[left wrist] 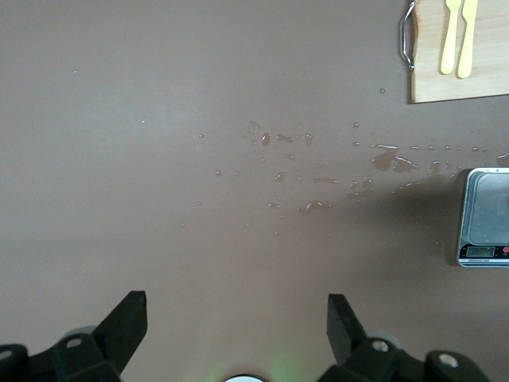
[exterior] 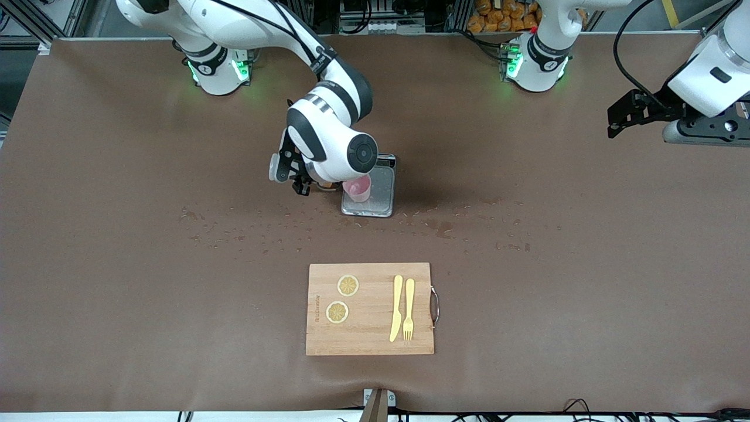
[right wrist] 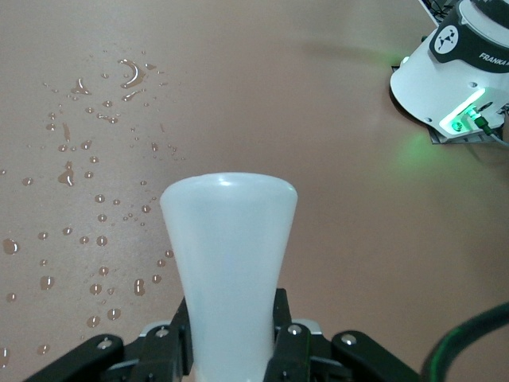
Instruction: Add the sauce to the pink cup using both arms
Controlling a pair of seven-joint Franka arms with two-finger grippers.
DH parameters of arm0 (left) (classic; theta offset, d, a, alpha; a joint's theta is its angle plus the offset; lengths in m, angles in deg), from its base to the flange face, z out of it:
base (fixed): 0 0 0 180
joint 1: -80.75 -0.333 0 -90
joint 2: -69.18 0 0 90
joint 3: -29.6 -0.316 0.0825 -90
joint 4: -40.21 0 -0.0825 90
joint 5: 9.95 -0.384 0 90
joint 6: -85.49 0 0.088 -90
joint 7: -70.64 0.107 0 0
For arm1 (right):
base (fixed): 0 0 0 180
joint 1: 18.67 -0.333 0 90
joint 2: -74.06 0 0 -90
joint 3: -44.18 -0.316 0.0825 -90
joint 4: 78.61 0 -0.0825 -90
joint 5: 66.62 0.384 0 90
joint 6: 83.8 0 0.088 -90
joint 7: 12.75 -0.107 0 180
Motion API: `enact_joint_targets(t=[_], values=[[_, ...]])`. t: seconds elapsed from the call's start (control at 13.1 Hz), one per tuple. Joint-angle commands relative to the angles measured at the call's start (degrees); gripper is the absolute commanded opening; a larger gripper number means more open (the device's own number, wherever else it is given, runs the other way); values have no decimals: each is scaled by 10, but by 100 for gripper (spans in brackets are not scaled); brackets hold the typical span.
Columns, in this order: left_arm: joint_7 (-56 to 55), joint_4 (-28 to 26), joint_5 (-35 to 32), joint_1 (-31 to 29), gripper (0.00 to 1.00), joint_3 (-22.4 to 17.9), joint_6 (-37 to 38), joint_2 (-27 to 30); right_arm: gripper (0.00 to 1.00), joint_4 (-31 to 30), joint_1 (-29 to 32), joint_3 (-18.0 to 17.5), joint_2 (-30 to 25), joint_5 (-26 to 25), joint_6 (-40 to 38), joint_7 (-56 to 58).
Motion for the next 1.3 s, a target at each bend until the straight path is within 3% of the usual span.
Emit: enact_joint_targets(t=[0.0, 0.3, 0.61, 1.22], values=[[-11, 7, 10, -3, 100, 2, -3, -5, 0, 22, -8, 5, 5, -12, -20, -4], [-11, 8, 12, -4, 100, 2, -4, 2, 0, 38, 0, 2, -3, 1, -22, 30], [-11, 7, 13, -3, 100, 2, -4, 2, 0, 32, 33, 2, -47, 53, -14, 85], [-11, 7, 13, -3, 100, 2, -4, 2, 0, -161, 141, 2, -215, 163, 134, 226]])
